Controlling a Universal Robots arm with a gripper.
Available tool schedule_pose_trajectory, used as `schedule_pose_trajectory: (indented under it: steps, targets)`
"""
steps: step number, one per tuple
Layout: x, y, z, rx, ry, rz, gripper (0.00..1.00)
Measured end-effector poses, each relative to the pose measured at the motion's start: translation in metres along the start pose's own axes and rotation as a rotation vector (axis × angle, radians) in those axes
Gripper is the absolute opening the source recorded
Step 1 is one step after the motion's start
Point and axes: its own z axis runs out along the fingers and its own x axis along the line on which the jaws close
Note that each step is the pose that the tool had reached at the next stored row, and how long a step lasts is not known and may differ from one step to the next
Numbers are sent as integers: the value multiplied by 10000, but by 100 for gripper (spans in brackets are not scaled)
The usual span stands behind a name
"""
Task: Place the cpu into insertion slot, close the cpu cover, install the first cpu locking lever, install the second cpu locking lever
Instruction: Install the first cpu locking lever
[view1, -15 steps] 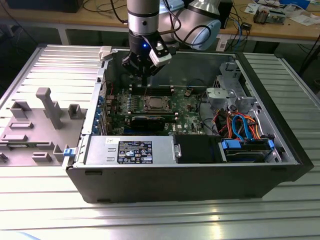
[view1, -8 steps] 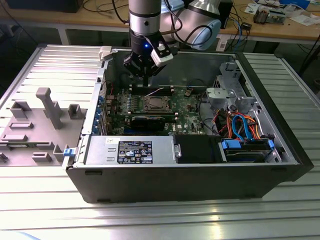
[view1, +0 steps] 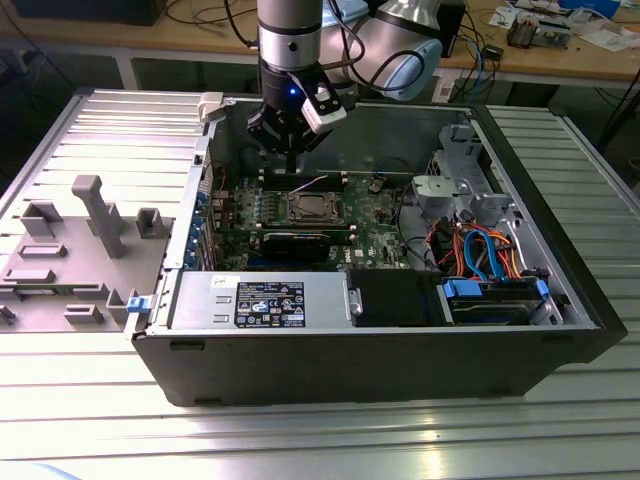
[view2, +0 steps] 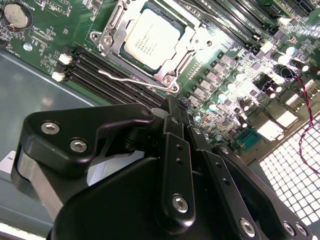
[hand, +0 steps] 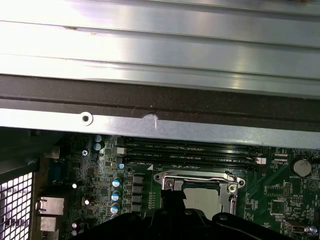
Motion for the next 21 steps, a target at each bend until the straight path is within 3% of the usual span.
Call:
schedule_pose_trajectory:
  steps: [2,4,5,13,16,18,21]
  targets:
    - [-1,0,1,-70,-6,-1,11]
    - [0,0,1,-386,-29,10,11]
    - [0,-1,2,-430,-33,11,11]
    - [-8,-15,14,-555,-40,16,11]
    - [-24,-24,28,-678,-53,129,11]
    - [-31,-28,39,-863,-72,300,11]
    - [-42,-29,51,-865,-76,363,11]
